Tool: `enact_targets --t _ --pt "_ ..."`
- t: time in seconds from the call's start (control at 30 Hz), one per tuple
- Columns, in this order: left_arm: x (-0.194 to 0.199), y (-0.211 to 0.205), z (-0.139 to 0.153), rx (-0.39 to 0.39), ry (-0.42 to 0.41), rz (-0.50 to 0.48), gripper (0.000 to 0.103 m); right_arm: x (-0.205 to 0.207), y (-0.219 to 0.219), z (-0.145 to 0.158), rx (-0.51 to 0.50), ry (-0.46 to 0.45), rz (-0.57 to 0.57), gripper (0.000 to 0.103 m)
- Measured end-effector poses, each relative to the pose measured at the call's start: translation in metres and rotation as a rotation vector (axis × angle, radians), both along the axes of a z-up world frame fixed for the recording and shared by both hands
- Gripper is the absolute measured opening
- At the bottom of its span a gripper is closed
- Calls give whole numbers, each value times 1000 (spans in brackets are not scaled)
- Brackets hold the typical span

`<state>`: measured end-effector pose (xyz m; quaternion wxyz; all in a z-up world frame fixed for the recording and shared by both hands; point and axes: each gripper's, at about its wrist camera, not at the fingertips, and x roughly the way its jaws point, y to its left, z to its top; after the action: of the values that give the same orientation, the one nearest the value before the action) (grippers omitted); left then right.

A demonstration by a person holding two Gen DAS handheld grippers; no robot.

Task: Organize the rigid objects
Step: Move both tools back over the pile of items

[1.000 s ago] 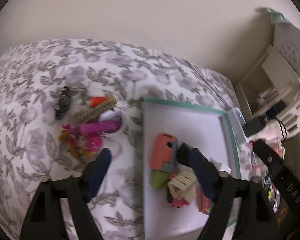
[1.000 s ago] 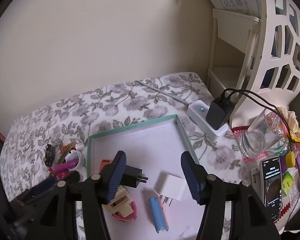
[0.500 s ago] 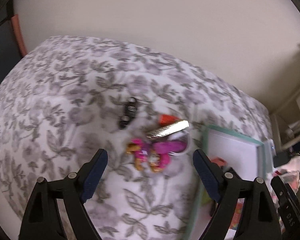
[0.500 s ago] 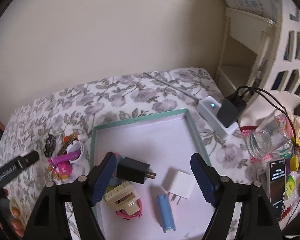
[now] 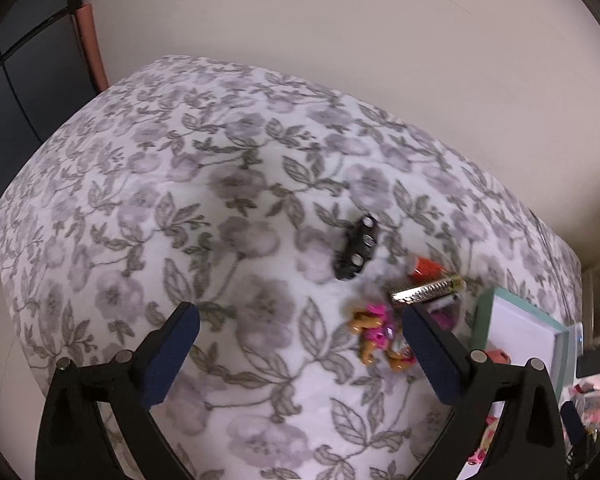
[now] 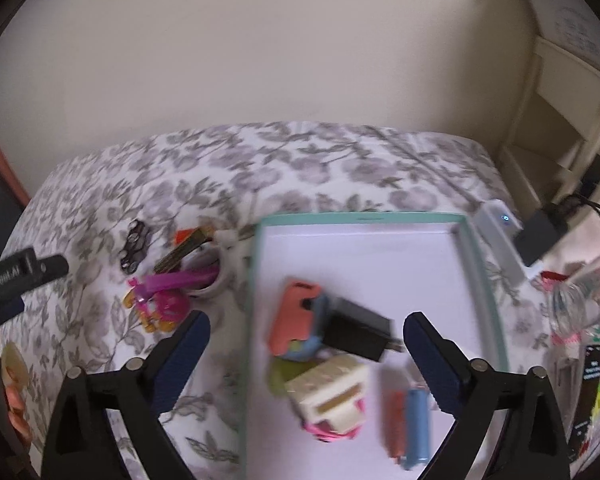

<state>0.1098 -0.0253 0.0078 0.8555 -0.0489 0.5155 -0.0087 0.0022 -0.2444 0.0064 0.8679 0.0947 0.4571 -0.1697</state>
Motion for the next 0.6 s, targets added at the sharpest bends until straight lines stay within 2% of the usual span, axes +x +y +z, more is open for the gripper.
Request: enact_targets --t 0.2,0.4,0.6 --pt "8 18 -2 4 -5 36 101 19 29 -17 44 14 69 100" --pt "21 32 -14 -9 32 65 101 38 38 -31 130 9 77 100" --pt "29 25 -25 -33 61 50 101 56 44 -42 194 2 89 100"
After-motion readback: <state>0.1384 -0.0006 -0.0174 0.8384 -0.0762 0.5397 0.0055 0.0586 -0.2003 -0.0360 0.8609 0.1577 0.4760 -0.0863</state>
